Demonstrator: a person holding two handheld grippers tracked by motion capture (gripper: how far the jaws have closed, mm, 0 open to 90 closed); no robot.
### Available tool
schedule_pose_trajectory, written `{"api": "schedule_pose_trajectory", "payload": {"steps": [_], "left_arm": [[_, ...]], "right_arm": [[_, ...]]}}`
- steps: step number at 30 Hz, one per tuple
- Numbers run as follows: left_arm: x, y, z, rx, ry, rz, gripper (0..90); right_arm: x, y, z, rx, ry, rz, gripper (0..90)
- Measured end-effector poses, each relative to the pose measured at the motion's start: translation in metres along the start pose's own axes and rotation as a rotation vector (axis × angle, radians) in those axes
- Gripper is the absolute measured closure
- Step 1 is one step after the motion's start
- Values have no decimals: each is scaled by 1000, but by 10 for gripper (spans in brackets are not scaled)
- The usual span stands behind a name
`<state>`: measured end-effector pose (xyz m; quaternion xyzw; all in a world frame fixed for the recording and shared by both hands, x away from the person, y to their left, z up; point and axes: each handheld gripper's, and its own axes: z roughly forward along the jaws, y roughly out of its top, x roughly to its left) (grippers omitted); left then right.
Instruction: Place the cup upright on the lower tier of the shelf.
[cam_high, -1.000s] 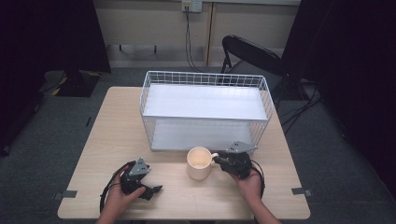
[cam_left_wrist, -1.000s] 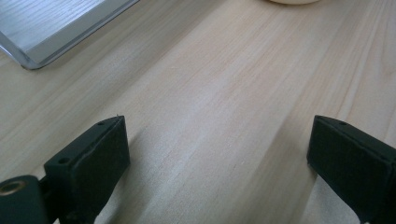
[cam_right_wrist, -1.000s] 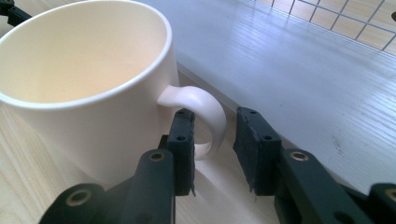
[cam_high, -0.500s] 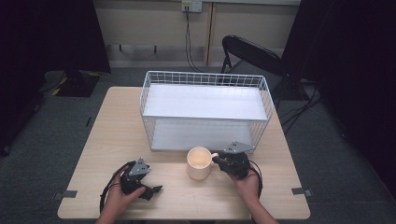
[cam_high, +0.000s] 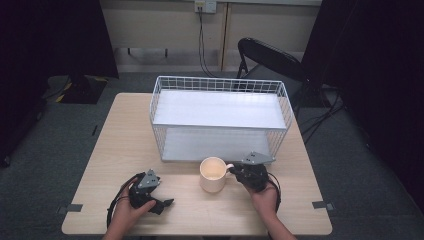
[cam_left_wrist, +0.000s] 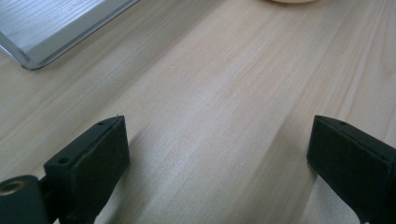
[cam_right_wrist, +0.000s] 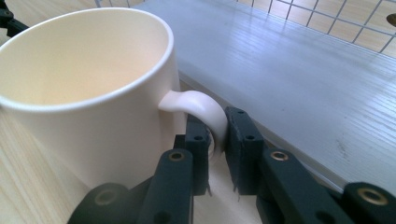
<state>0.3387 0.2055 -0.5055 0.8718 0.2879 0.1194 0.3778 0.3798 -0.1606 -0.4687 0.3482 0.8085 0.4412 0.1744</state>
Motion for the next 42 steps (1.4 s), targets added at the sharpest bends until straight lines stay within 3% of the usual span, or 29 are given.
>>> {"api": "schedule_pose_trajectory", "payload": {"steps": [19, 42], "left_arm": [[0, 0, 0, 0, 0, 0, 52], [0, 0, 0, 0, 0, 0, 52]], "right_arm": [[-1, 1, -9, -59, -20, 38, 843], [-15, 9, -12, -95, -78, 89, 843]]}}
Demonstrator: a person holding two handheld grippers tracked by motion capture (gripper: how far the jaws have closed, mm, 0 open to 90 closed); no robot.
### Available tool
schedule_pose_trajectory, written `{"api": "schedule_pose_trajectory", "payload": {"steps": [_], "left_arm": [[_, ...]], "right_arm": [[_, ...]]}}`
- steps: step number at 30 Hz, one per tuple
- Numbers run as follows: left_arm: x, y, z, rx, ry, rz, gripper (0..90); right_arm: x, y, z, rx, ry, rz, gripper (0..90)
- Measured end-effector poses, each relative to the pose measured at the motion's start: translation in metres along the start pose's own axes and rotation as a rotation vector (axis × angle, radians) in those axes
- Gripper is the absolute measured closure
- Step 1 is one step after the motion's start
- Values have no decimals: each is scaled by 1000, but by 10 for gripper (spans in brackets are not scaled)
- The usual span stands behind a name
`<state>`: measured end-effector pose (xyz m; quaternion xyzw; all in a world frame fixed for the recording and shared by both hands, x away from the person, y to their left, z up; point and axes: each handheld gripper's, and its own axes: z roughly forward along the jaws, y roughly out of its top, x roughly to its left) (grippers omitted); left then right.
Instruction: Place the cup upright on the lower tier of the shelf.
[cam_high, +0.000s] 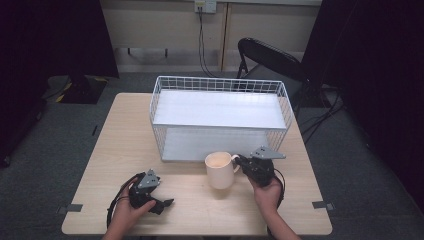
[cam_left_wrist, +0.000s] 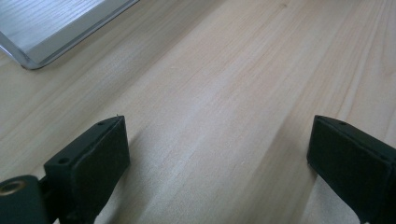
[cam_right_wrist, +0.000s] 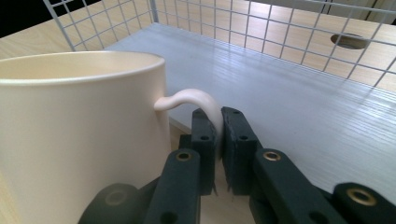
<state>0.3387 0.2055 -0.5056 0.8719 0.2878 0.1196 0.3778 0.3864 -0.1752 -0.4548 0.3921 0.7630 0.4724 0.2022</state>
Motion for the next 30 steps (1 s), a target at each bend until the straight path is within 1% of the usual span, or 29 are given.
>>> {"api": "schedule_pose_trajectory", "payload": {"steps": [8, 15, 17, 30], "left_arm": [[0, 0, 0, 0, 1, 0, 51], [0, 0, 0, 0, 0, 0, 52], [0, 0, 0, 0, 1, 0, 51], [0, 0, 0, 0, 1, 0, 51]], "right_arm": [[-4, 3, 0, -15, -24, 22, 843], [-7, 7, 0, -25, -41, 26, 843], [-8, 8, 1, -27, -48, 19, 844], [-16, 11, 6, -44, -84, 44, 843]]}}
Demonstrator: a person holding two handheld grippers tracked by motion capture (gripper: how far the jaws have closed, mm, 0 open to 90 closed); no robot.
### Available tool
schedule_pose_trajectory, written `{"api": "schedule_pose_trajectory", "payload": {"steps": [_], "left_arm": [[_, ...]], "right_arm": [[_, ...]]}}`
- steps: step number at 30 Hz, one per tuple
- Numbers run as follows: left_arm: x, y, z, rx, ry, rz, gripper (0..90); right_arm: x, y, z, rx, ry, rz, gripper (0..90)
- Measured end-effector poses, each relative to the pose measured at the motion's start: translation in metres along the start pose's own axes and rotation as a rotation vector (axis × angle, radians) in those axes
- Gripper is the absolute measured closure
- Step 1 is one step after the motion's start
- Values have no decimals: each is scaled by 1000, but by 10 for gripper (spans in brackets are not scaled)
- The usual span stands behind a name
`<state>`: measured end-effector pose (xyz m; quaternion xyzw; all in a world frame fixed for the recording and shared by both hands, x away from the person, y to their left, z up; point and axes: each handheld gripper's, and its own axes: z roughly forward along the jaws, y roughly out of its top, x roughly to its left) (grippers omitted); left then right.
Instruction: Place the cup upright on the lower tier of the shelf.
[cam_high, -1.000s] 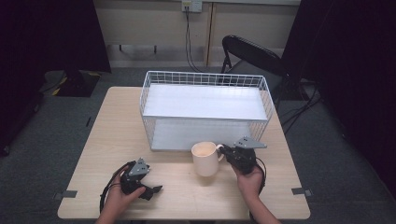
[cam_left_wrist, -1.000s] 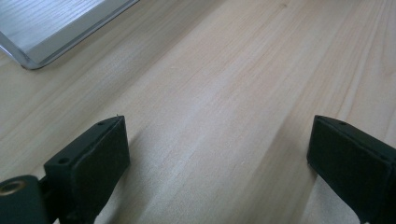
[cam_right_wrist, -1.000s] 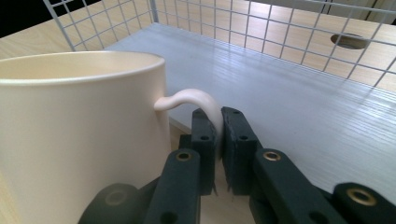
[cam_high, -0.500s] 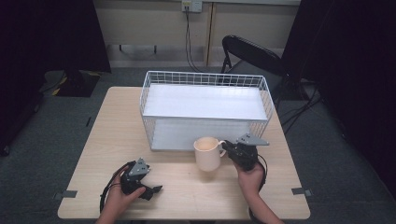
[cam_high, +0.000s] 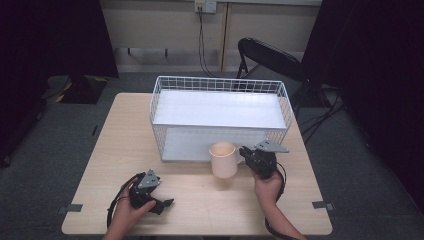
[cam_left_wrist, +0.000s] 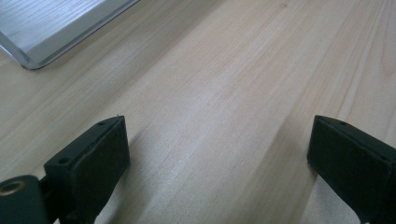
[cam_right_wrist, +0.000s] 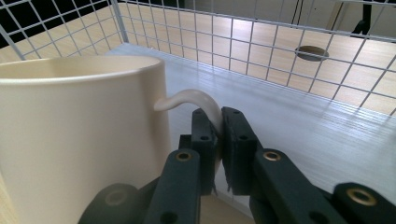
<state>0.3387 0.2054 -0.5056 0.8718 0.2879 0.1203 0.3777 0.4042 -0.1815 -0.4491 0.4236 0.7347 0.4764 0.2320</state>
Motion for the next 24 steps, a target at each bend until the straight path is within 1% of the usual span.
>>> {"api": "schedule_pose_trajectory", "payload": {"steps": [3, 8, 13, 21, 24], "left_arm": [[0, 0, 0, 0, 0, 0, 51], [-1, 0, 0, 2, 5, -1, 47], [-1, 0, 0, 3, 5, 3, 46], [-1, 0, 0, 3, 5, 2, 46], [-1, 0, 0, 2, 5, -1, 46]], "right_arm": [[-2, 0, 2, -9, -7, 8, 843], [-4, 2, 5, -18, -7, 5, 842], [-5, 3, 9, -22, -13, 17, 842], [-6, 7, 10, -34, -29, 8, 842], [-7, 7, 10, -39, -32, 14, 843]]}}
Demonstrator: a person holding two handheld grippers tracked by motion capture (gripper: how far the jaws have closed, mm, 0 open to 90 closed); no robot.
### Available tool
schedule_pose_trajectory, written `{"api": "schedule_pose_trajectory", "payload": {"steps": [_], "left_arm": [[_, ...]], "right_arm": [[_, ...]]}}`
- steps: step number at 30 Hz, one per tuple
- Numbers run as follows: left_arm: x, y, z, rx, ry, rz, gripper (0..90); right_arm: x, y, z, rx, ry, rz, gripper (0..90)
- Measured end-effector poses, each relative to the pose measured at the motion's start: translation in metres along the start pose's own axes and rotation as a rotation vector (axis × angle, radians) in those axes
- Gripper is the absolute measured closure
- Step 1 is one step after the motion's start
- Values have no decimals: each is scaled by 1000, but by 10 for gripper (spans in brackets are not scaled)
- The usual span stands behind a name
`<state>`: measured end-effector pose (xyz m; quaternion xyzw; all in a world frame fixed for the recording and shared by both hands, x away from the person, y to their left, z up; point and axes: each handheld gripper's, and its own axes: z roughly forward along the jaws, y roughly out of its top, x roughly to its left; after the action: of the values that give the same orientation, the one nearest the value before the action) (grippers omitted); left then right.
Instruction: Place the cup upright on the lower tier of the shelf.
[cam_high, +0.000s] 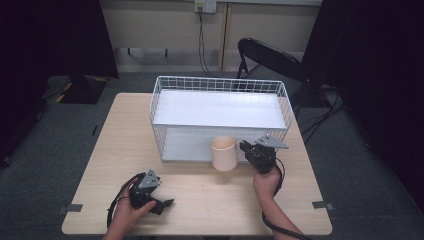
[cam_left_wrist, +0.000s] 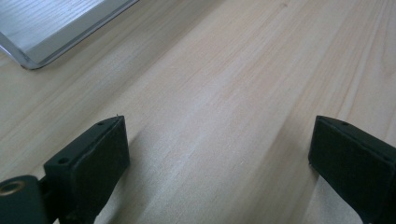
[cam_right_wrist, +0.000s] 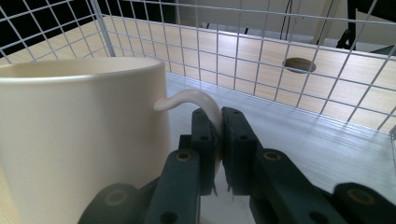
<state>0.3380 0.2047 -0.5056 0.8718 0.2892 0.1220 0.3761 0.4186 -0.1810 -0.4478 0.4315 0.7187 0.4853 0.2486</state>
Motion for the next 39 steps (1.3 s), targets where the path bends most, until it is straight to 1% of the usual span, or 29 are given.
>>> {"api": "schedule_pose_trajectory", "payload": {"steps": [2, 3, 6, 15, 24, 27, 29, 35, 39], "left_arm": [[0, 0, 0, 0, 0, 3, 46], [0, 0, 0, 0, 0, 0, 46], [0, 0, 0, 0, 1, 2, 47], [0, 0, 0, 0, -1, 2, 46], [0, 0, 0, 0, -2, 2, 46], [0, 0, 0, 0, -1, 2, 46], [0, 0, 0, 0, -2, 2, 46], [0, 0, 0, 0, -2, 3, 46], [-1, 0, 0, 0, -2, 3, 46]], "right_arm": [[0, 0, 0, 0, -2, 5, 842], [0, 0, 1, -1, -9, -5, 842], [0, 1, 2, -2, -18, -10, 842], [-1, 1, 6, -6, -46, -2, 842], [-2, 1, 10, -25, -84, -23, 840], [-1, 0, 12, -27, -95, -48, 838], [1, -3, 12, -21, -94, -60, 839], [-1, -4, 11, -14, -92, -44, 840], [-1, -6, 10, -10, -90, -52, 840]]}}
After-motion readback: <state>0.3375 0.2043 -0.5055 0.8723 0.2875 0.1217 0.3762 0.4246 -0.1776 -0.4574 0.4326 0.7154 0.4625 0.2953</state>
